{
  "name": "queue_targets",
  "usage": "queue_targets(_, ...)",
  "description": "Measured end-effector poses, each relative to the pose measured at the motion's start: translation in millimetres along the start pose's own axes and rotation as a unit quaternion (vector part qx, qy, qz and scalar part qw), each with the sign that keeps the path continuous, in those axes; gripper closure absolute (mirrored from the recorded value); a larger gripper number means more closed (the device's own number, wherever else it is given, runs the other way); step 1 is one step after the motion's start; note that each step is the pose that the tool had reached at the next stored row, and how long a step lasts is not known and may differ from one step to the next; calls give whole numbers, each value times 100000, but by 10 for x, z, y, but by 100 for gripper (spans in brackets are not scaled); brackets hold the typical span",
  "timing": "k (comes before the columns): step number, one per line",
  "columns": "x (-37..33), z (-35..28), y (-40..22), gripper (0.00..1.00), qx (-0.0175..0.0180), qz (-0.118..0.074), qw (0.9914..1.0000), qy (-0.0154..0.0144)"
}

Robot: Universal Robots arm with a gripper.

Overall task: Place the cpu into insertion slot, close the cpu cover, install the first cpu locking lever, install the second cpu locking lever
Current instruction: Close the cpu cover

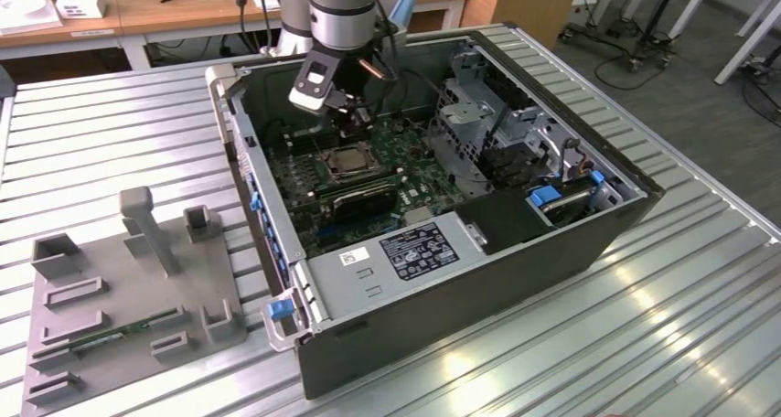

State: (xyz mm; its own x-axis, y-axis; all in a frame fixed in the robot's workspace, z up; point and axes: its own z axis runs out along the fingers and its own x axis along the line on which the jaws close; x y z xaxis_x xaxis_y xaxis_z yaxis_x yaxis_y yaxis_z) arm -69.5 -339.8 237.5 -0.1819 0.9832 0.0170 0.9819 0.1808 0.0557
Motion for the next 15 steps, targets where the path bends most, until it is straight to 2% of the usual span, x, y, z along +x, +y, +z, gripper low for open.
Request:
queue_targets(4,0,1,0,89,49,-2981,99955,168)
queue_targets(6,0,1,0,89,81,-4770,99886,266)
queue_targets(9,0,2,0,89,124,-7290,99733,407)
queue_targets(10,0,2,0,89,127,-7586,99711,421)
queue_targets(15,0,2,0,89,129,-7650,99706,428)
